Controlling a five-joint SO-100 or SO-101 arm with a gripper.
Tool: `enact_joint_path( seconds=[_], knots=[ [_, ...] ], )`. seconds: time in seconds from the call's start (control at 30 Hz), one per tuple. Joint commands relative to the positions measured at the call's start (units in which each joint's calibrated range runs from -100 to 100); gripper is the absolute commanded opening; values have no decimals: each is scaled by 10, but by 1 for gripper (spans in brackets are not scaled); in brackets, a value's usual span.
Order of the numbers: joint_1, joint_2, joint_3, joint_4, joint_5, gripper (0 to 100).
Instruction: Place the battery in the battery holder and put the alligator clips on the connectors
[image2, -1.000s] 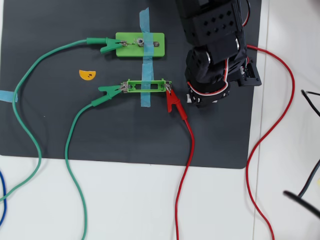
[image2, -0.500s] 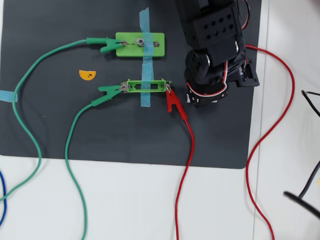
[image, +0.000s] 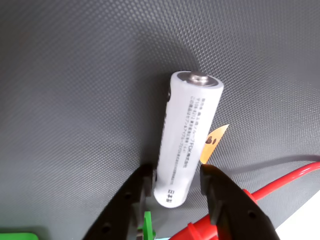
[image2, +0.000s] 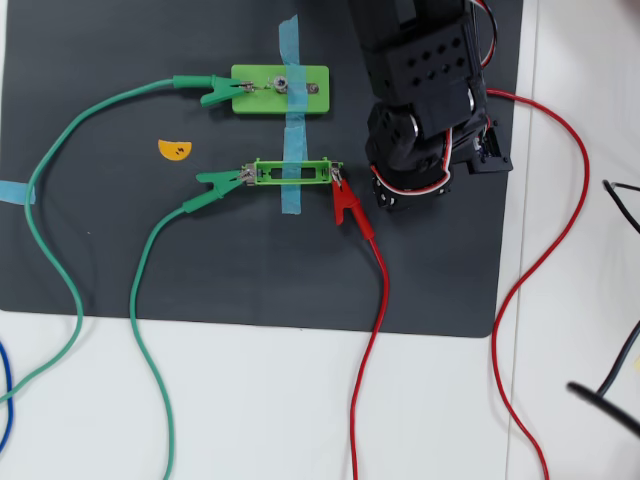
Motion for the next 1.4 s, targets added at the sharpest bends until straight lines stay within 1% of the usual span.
enact_joint_path(
  seconds=[0.0,0.2,0.37,1.07,1.37],
  knots=[
    [3,-1,-39,3,1,8],
    [3,-1,-37,3,1,7],
    [2,-1,-36,3,2,1],
    [3,-14,-26,-4,-1,1],
    [6,-133,30,-6,-1,1]
  ],
)
